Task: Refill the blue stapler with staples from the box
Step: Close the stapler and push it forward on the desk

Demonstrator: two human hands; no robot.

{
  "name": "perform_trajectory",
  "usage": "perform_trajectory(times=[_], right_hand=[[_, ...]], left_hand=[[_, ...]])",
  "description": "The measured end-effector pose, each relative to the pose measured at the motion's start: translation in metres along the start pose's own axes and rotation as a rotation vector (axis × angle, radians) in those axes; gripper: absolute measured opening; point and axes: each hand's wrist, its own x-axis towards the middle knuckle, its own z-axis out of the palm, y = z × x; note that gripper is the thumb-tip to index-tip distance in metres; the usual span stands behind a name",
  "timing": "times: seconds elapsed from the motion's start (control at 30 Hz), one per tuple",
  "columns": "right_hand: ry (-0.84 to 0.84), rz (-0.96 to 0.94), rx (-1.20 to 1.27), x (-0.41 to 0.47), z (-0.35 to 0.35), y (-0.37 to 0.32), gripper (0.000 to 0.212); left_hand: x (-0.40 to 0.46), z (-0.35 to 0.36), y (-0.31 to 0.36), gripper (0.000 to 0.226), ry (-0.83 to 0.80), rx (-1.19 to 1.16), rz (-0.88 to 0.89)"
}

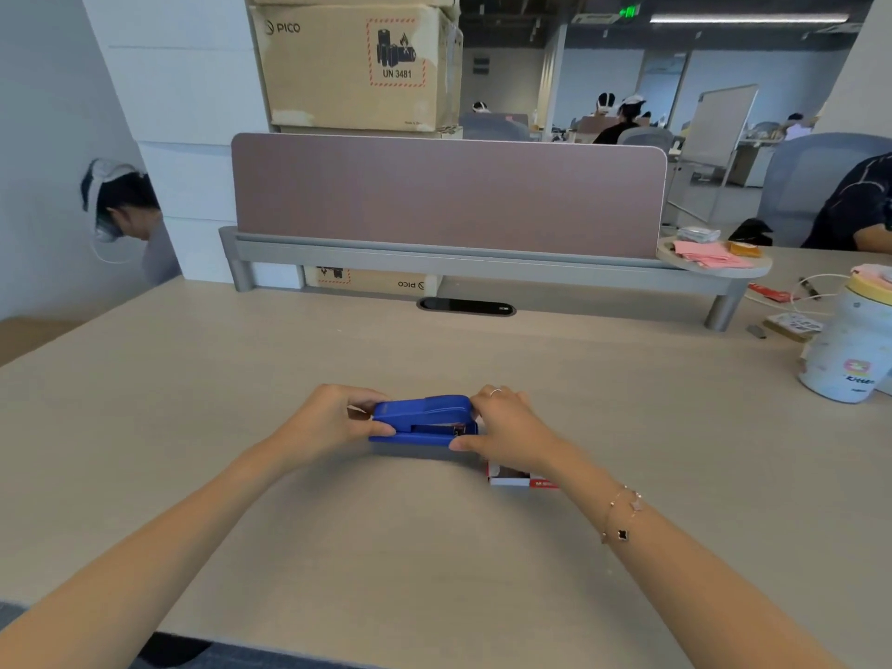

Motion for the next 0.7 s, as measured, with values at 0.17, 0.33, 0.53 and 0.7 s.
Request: perform_trajectory(times=[0.17, 0.33, 0.53, 0.7], right_hand=[[0.048, 0.006, 0.012, 0.022, -0.024, 0.031, 0.029], [0.041, 0.042, -0.021, 0.044, -0.041, 0.070, 0.031], [0.028, 0.104, 0.021, 0.076, -0.058, 0.110, 0.029], [0.023, 0.148, 0.038, 0.104, -0.067, 0.133, 0.033]], left_hand=[[0.050, 0.005, 0.015, 0.032, -0.034, 0.021, 0.056], [0.104, 0.024, 0.021, 0.025, -0.053, 0.073, 0.097], [0.163, 0.039, 0.021, 0.022, -0.057, 0.082, 0.108], [0.206, 0.044, 0.023, 0.023, -0.079, 0.097, 0.114]])
